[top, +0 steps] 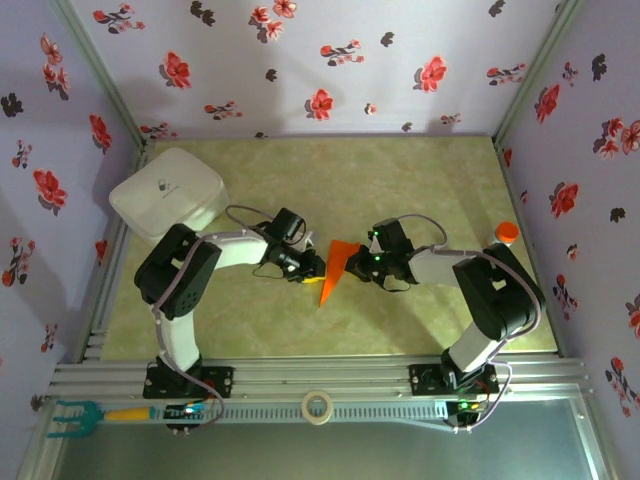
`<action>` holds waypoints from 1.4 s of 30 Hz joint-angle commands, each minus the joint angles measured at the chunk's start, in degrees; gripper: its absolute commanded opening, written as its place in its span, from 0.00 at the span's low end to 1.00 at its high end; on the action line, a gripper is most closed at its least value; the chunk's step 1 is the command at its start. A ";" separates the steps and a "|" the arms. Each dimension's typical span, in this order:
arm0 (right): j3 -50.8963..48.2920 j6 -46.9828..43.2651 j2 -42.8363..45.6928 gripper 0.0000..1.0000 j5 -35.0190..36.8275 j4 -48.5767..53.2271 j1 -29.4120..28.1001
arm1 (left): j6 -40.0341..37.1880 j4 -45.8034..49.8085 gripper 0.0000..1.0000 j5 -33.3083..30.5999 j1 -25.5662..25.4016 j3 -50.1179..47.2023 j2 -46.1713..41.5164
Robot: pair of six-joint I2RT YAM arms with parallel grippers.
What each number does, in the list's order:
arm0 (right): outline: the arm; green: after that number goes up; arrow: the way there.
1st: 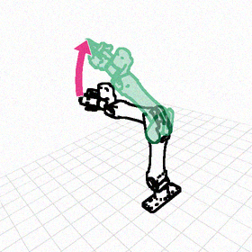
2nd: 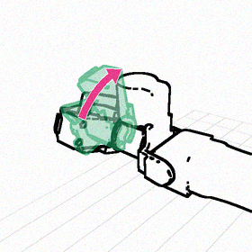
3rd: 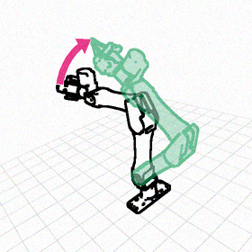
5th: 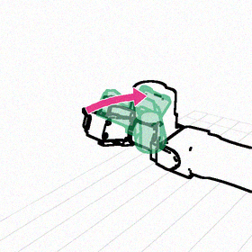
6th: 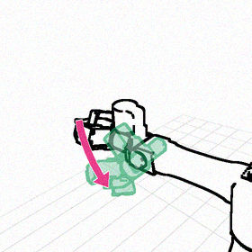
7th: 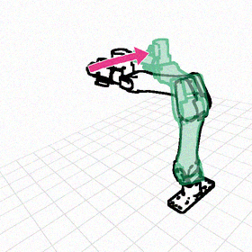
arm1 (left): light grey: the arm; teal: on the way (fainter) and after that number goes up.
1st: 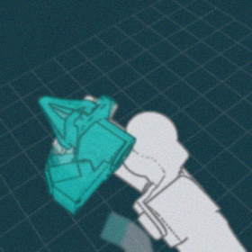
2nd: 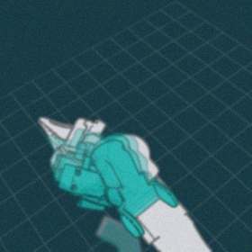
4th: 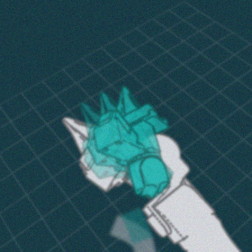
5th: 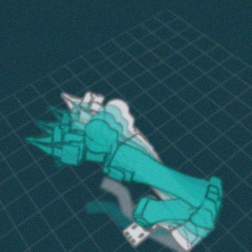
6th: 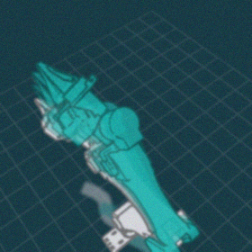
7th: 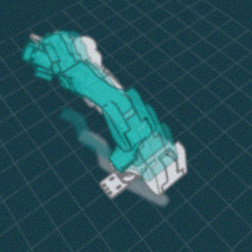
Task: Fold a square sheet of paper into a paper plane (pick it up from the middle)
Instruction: Turn over a paper plane at the center of the table.
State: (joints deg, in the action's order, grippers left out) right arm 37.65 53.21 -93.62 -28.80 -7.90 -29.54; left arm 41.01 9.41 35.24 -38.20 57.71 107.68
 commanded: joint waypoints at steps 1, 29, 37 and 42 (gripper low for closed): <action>-0.70 1.19 -1.30 0.09 -1.29 -1.20 -0.60 | 0.20 -1.12 0.23 3.51 0.05 0.31 1.01; -2.76 2.33 -3.56 0.06 -2.88 -4.61 -2.10 | 0.04 -1.79 0.24 10.22 -1.62 1.96 4.37; -3.06 2.69 -3.57 0.05 -2.60 -5.33 -2.10 | 0.07 -2.64 0.16 10.99 -1.97 2.31 3.80; -3.09 2.19 -1.49 0.06 -0.83 -3.90 -2.01 | -1.25 -0.83 0.09 7.65 -2.37 2.65 0.91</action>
State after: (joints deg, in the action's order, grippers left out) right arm 35.24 54.70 -95.31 -30.83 -11.99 -30.74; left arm 41.36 7.25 43.90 -40.03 58.89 111.15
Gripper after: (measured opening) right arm 0.060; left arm 0.099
